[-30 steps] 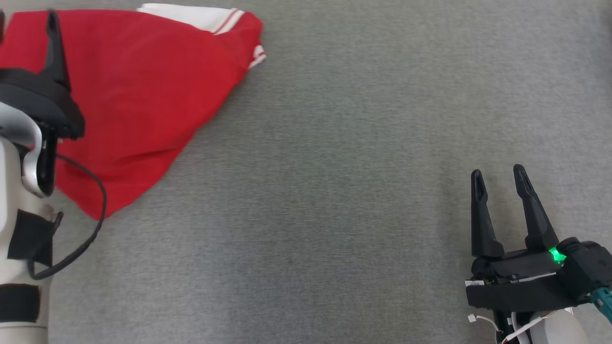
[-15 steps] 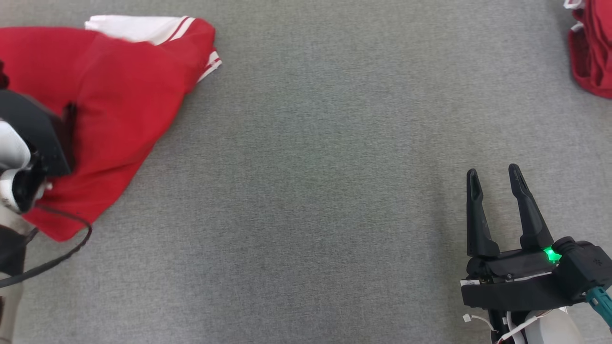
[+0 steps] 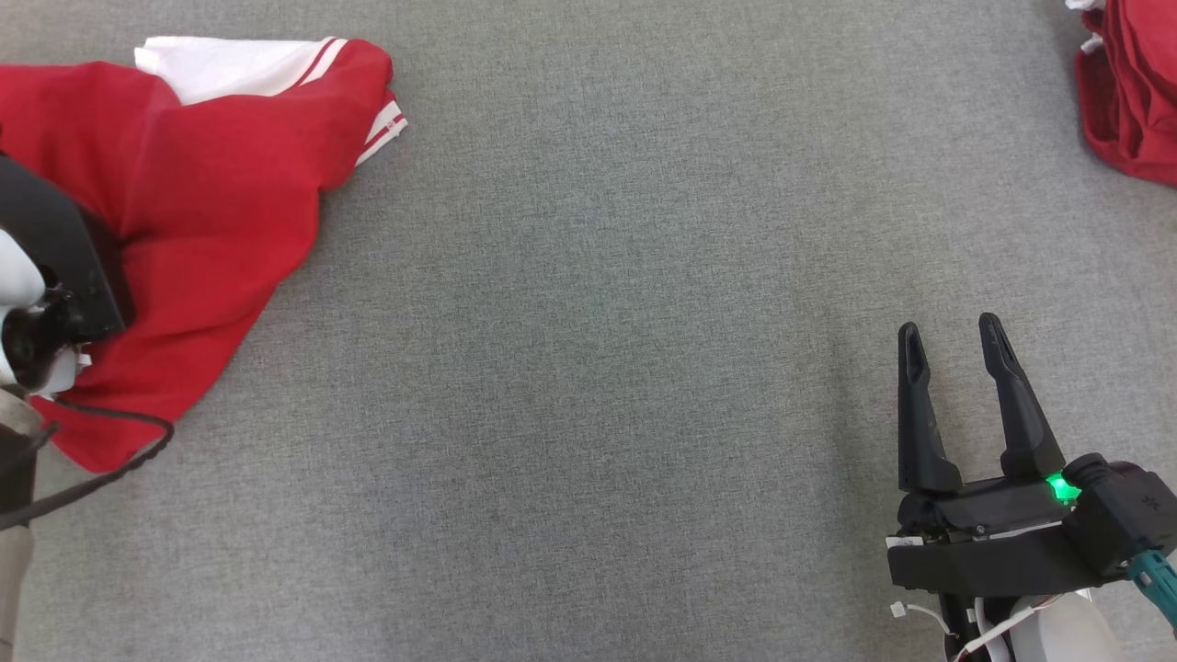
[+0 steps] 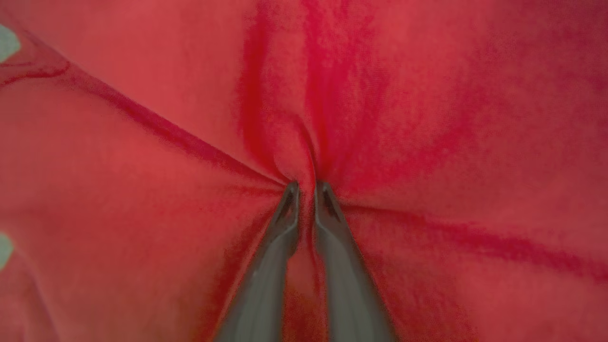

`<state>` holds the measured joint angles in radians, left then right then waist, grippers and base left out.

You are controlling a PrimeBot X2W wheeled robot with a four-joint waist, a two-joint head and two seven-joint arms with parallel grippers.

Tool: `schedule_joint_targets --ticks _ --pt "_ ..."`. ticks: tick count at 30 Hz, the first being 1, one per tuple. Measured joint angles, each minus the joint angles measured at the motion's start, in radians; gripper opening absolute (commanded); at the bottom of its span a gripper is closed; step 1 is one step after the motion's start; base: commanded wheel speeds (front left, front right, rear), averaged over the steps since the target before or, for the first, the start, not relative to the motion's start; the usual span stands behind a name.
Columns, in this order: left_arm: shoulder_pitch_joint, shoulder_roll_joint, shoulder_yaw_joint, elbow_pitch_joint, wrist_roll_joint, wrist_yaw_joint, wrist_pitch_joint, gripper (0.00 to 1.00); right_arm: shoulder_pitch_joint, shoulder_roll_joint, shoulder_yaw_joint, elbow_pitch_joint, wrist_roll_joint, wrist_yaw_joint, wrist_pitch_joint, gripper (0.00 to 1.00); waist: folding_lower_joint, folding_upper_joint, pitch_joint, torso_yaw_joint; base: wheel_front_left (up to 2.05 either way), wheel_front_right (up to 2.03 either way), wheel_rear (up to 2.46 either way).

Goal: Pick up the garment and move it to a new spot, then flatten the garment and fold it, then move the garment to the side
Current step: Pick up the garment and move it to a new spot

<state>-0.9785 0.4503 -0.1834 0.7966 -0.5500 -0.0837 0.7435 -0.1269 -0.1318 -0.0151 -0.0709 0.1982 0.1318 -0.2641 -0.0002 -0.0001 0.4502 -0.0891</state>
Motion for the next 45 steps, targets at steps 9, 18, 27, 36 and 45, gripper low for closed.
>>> schedule_joint_targets --ticks 9,18,27,36,45 --pt "0.024 0.000 -0.027 -0.046 0.019 -0.016 -0.132 0.00 -0.002 -0.002 0.001 0.017 -0.004 0.000 0.000 1.00 0.0003 0.0001 -0.032 0.008 0.00 0.00 0.00" --pt "-0.019 0.012 -0.080 -0.140 0.056 -0.040 -0.350 0.00 0.003 0.017 0.013 0.045 -0.003 0.000 0.000 1.00 0.0002 0.0001 -0.107 0.017 0.00 0.00 0.00" --pt "-0.097 0.012 -0.174 -0.238 0.050 -0.046 -0.461 0.00 0.016 0.042 0.018 0.072 0.012 0.000 0.000 1.00 0.0001 0.0001 -0.183 0.004 0.00 0.00 0.00" --pt "-0.171 0.016 -0.285 -0.358 -0.012 -0.048 -0.528 0.00 0.032 0.063 0.020 0.096 0.023 0.000 0.000 1.00 0.0001 0.0000 -0.226 -0.055 0.00 0.00 0.00" --pt "-0.224 -0.028 -0.376 -0.420 -0.053 -0.048 -0.565 0.00 0.046 0.075 0.019 0.112 0.025 0.000 0.000 1.00 0.0001 0.0001 -0.254 -0.153 0.00 0.00 0.00"
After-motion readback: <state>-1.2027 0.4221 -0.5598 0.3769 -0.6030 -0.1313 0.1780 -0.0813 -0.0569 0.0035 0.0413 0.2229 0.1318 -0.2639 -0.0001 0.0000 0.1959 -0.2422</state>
